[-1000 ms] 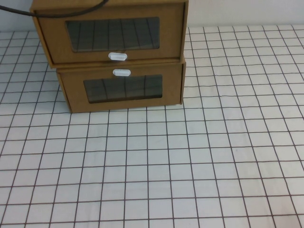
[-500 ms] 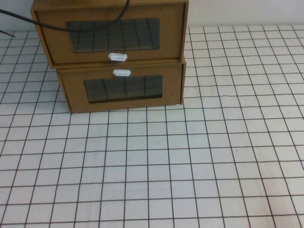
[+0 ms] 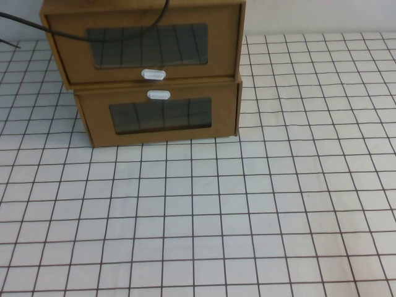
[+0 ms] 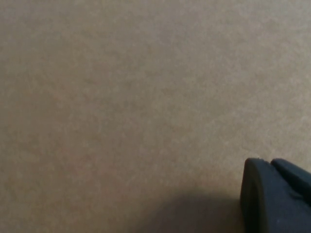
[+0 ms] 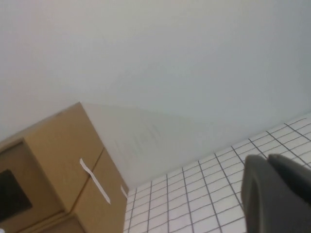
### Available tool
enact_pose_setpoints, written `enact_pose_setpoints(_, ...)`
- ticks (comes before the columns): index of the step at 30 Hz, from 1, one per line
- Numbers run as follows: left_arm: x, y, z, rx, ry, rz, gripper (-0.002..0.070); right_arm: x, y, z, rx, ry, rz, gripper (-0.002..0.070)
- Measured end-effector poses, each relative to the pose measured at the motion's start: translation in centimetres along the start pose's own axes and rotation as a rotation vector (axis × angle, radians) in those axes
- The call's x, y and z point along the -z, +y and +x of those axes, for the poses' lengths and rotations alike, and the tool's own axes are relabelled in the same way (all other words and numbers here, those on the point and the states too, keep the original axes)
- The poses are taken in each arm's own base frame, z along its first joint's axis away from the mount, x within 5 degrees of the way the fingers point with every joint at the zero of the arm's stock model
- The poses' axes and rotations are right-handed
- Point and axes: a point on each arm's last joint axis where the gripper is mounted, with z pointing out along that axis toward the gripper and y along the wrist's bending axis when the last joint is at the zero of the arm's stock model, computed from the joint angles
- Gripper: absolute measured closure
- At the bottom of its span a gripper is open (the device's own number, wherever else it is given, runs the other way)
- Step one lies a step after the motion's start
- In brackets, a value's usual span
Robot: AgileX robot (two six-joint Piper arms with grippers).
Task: Open the shoe box
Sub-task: 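Pull the top drawer of the cardboard box fully open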
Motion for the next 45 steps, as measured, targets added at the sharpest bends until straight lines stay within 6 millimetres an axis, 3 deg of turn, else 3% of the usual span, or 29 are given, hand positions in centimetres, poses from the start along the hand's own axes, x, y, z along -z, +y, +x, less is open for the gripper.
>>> enact_pose_setpoints(3,0.0,0.0,0.0,0.0,0.001,0.001,0.0677,0.0,-0.1,0.2,-0.103,0.026,0.009,0.0689)
enact_pose_setpoints(8,0.0,0.0,0.0,0.0,0.002,0.002,0.0677,0.2,0.9,1.0,-0.213,0.3,0.029,0.0689)
enact_pose_setpoints(13,0.0,0.0,0.0,0.0,0.006,0.004,0.0677,-0.5,2.7,0.0,-0.208,0.552,0.06,0.069)
enact_pose_setpoints(19,0.1,-0.1,0.1,-0.002,0.02,0.011,0.0677,-2.3,4.5,-1.8,-0.075,0.736,0.032,0.069)
enact_pose_setpoints(27,0.2,-0.2,0.1,-0.003,0.025,0.015,0.0677,-7.3,6.2,-2.9,0.063,0.949,-0.039,0.0689)
enact_pose_setpoints(35,0.2,-0.2,0.1,-0.004,0.028,0.015,0.0677,-14.8,8.3,-2.4,0.136,1.124,-0.206,0.0689)
enact_pose_setpoints(42,0.2,-0.2,0.2,-0.004,0.036,0.02,0.0677,-18.5,14.5,0.4,0.26,1.21,-0.406,0.0689)
enact_pose_setpoints(45,0.2,-0.2,0.2,-0.004,0.036,0.02,0.0677,-18.9,17.8,2.3,0.369,1.247,-0.476,0.0689)
